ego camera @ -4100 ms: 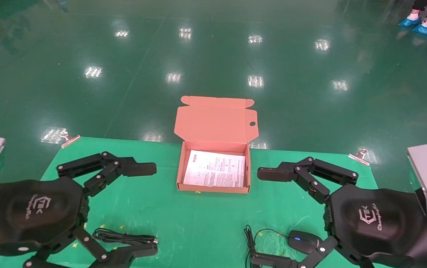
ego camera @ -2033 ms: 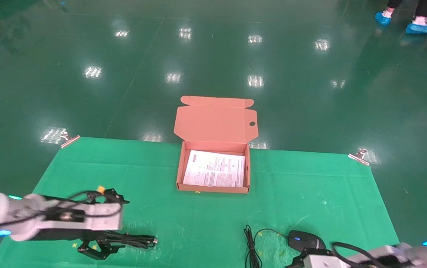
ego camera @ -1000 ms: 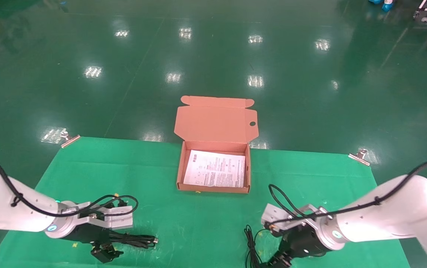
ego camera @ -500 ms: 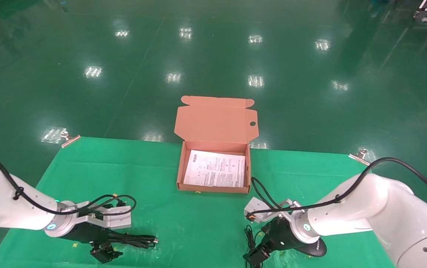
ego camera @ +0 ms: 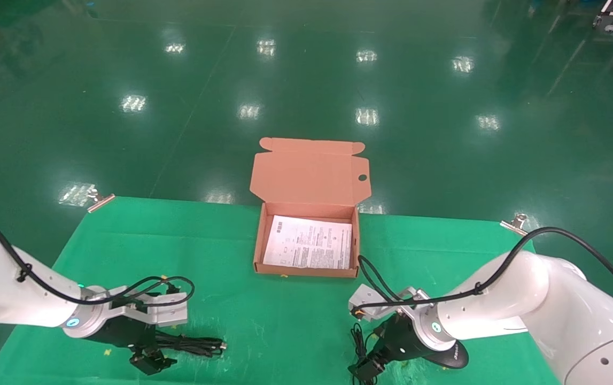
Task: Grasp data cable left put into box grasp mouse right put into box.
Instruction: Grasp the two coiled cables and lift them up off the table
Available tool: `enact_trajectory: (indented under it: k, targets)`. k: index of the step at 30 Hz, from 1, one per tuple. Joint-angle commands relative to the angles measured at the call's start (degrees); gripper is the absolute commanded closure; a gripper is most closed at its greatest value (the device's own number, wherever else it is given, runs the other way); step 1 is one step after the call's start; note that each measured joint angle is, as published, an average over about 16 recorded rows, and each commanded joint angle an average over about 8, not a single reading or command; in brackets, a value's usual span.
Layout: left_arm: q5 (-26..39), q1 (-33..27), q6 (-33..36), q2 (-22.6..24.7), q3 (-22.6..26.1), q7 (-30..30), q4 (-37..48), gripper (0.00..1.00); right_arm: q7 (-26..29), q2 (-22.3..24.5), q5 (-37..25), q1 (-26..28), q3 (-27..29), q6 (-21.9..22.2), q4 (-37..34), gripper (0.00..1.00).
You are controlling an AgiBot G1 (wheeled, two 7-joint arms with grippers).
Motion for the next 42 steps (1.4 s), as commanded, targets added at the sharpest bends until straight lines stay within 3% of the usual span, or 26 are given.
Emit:
enact_trajectory:
  k: [1, 42]
  targets:
    - [0.01, 0.03, 0.03, -0.04, 0.0, -0.07, -0.17, 1.0, -0.08, 0.06, 0.05, 0.0, 0.02, -0.05, 0.01, 1.0]
    - [0.13, 0.29, 0.22, -0.34, 0.03, -0.34, -0.96, 1.0, -0.45, 0.46, 0.43, 0.19, 0.23, -0.41, 0.05, 1.0]
